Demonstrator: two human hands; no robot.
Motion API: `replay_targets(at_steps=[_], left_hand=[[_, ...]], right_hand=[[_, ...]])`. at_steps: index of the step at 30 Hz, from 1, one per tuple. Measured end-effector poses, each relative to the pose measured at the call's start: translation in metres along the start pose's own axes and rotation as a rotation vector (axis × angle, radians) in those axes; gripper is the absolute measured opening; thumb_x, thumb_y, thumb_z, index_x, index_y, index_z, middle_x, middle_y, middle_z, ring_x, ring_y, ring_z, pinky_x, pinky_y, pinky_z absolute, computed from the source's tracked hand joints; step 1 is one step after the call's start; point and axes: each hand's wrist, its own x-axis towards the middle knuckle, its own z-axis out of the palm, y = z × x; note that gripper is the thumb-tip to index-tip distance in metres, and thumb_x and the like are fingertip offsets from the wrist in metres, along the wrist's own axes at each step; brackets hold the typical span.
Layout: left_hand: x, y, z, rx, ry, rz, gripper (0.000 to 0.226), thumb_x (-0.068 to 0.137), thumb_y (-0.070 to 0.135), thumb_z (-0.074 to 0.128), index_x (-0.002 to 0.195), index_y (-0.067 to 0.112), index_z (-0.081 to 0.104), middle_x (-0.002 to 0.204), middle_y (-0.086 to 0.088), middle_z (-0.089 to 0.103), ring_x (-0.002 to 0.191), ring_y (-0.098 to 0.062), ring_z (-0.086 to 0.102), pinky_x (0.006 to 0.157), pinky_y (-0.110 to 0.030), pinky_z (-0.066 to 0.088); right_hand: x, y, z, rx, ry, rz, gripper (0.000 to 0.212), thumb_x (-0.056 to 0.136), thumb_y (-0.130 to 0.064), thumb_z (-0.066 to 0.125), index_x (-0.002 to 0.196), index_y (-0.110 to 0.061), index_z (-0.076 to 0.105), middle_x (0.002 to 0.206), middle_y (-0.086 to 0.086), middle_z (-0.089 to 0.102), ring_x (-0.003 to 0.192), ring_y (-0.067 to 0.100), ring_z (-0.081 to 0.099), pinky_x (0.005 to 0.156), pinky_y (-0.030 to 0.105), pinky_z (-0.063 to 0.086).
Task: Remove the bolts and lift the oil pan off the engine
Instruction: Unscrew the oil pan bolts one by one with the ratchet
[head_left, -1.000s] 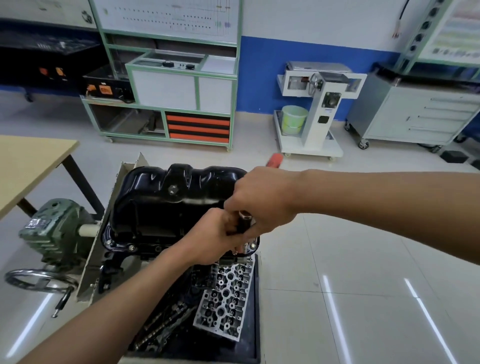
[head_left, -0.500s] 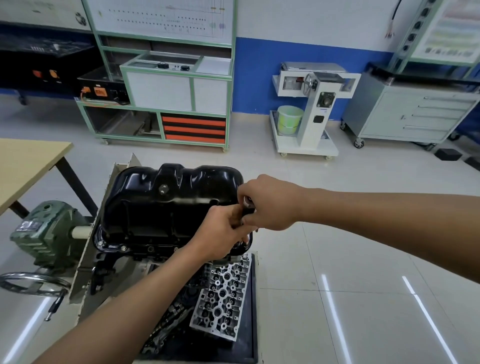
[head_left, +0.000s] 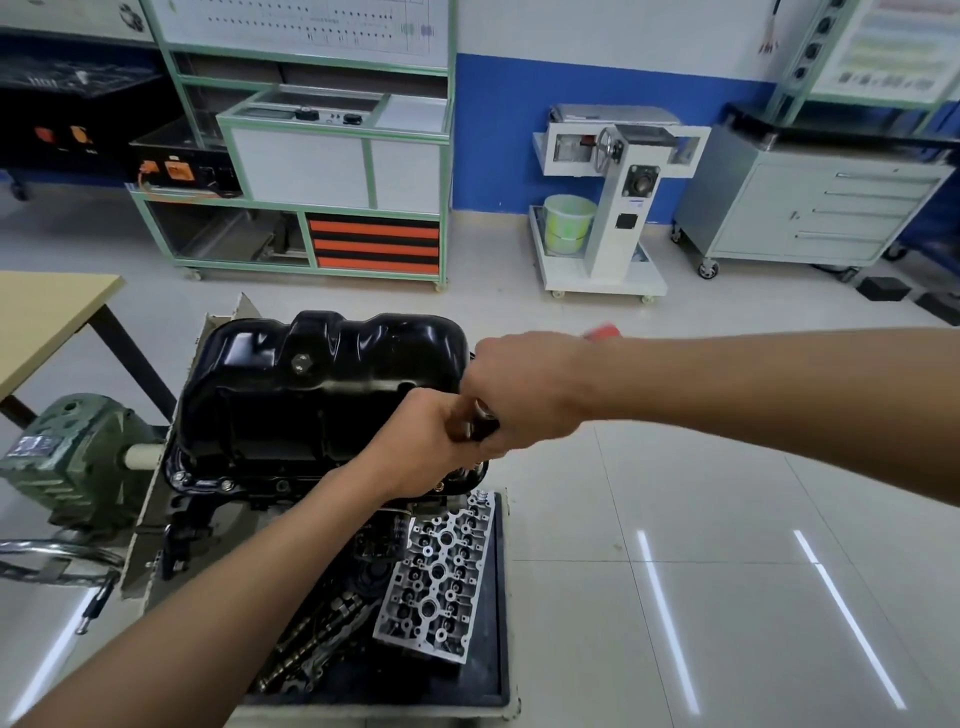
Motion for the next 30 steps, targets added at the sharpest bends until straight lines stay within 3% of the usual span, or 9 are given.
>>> replay_targets(at_steps=[4,7,12,14,16,20,23,26,30], left_hand=[[-0.001,0.003,-0.005,0.015,-0.094,-0.055,0.037,0.086,0.014,0.081,0.056,0.029,0.067,0.054,0.008,0.068,0.045,0.0,0.056,0.051,-0.009,0.04],[-0.004,0.003,-0.004,0.011,-0.032,-0.03,0.032,0.089,0.018,0.08,0.061,0.027,0.066,0.057,0.009,0.068,0.049,-0.001,0.06,0.055,-0.01,0.044],[-0.006,0.0,0.001,0.003,0.047,0.047,0.005,0.09,0.014,0.077,0.088,0.009,0.076,0.068,-0.001,0.069,0.06,-0.015,0.064,0.061,-0.03,0.055],[-0.005,0.0,0.001,0.006,0.053,0.046,0.005,0.091,0.012,0.076,0.092,0.007,0.077,0.069,-0.001,0.069,0.058,-0.012,0.062,0.057,-0.026,0.051],[-0.005,0.003,-0.002,-0.031,0.044,0.017,0.003,0.09,0.013,0.078,0.088,0.013,0.076,0.066,0.003,0.07,0.055,-0.005,0.062,0.056,-0.016,0.047],[-0.004,0.009,-0.005,-0.085,-0.062,-0.044,0.012,0.087,0.007,0.079,0.083,0.013,0.071,0.072,0.007,0.075,0.057,-0.007,0.066,0.06,-0.017,0.053],[-0.003,0.011,-0.003,-0.152,-0.092,-0.048,0.012,0.088,0.0,0.076,0.087,0.01,0.069,0.09,-0.001,0.076,0.059,-0.014,0.066,0.063,-0.028,0.06],[-0.003,0.008,-0.001,-0.112,-0.051,-0.055,0.008,0.089,0.005,0.076,0.088,0.011,0.07,0.08,0.007,0.076,0.059,-0.013,0.067,0.061,-0.021,0.056],[-0.003,0.003,0.001,-0.025,0.011,0.005,0.009,0.09,0.019,0.078,0.09,0.027,0.073,0.074,0.001,0.074,0.061,-0.015,0.068,0.063,-0.027,0.057]], right_hand=[[0.005,0.008,-0.012,-0.306,0.105,-0.388,0.03,0.086,-0.052,0.064,0.109,-0.033,0.07,0.088,-0.007,0.068,0.07,0.018,0.058,0.059,0.029,0.044],[0.008,0.005,-0.01,-0.181,0.087,-0.162,0.029,0.083,-0.051,0.07,0.102,-0.03,0.069,0.083,-0.006,0.065,0.067,0.015,0.056,0.056,0.028,0.041],[0.008,-0.012,0.0,1.096,-0.118,0.554,0.026,0.086,-0.015,0.072,0.067,-0.004,0.058,0.042,0.004,0.054,0.034,0.013,0.041,0.036,0.017,0.033],[0.007,-0.015,0.0,1.222,-0.087,0.636,0.026,0.085,-0.01,0.072,0.067,-0.005,0.054,0.038,0.002,0.048,0.032,0.012,0.035,0.035,0.016,0.029],[0.006,-0.013,-0.001,0.862,-0.072,0.506,0.026,0.081,-0.018,0.077,0.068,-0.007,0.057,0.052,0.004,0.056,0.041,0.015,0.045,0.037,0.019,0.033],[0.004,0.0,-0.008,-0.29,0.083,-0.153,0.018,0.091,-0.021,0.067,0.108,-0.017,0.064,0.087,0.0,0.062,0.073,0.023,0.06,0.058,0.034,0.048],[0.004,0.008,-0.018,-0.515,0.165,-0.498,0.016,0.098,-0.02,0.057,0.112,-0.018,0.065,0.103,-0.001,0.067,0.097,0.021,0.062,0.084,0.034,0.045],[0.004,0.002,-0.015,-0.378,0.127,-0.216,0.016,0.094,-0.015,0.062,0.11,-0.018,0.063,0.091,-0.002,0.06,0.089,0.023,0.06,0.078,0.035,0.049],[0.006,-0.008,-0.015,0.517,-0.252,0.4,0.003,0.087,-0.002,0.064,0.089,-0.001,0.062,0.08,0.012,0.062,0.063,0.023,0.059,0.05,0.028,0.053]])
